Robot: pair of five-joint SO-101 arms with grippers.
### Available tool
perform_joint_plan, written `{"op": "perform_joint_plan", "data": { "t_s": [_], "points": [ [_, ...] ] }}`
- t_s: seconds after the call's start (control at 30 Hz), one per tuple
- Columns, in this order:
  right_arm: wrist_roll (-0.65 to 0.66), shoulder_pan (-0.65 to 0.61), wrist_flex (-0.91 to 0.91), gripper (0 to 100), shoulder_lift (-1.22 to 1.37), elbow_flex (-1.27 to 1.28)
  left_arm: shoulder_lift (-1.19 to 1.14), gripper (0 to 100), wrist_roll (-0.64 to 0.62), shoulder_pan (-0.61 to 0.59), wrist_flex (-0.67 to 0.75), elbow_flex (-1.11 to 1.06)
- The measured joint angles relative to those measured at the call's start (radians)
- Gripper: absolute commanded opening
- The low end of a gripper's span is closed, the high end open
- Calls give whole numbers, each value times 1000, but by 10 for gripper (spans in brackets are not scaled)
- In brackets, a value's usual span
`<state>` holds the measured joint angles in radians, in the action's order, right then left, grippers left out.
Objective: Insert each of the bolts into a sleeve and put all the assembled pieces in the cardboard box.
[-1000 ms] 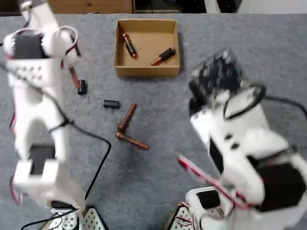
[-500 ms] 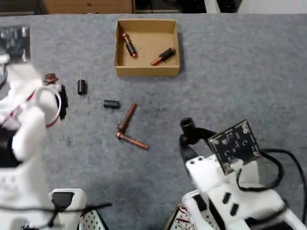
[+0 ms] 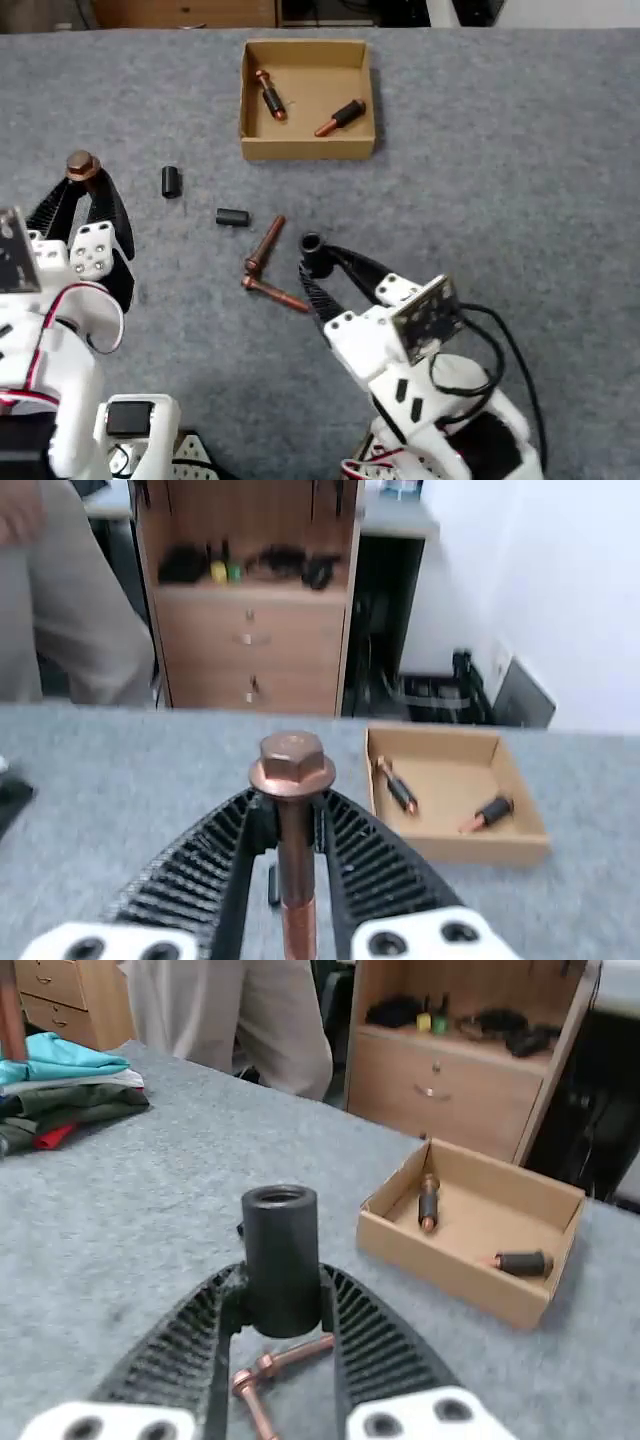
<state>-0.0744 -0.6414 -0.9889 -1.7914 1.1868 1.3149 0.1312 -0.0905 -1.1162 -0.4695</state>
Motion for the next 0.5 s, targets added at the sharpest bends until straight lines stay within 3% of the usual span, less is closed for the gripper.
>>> {"op": "perform_joint_plan", "data": {
  "t_s": [0.23,0.5],
  "points": [
    [21,-3,206,2,-17,241,97,19,0,0,176,-147],
    [20,-3,566,2,-17,477,103,19,0,0,324,-193]
  ]
}}
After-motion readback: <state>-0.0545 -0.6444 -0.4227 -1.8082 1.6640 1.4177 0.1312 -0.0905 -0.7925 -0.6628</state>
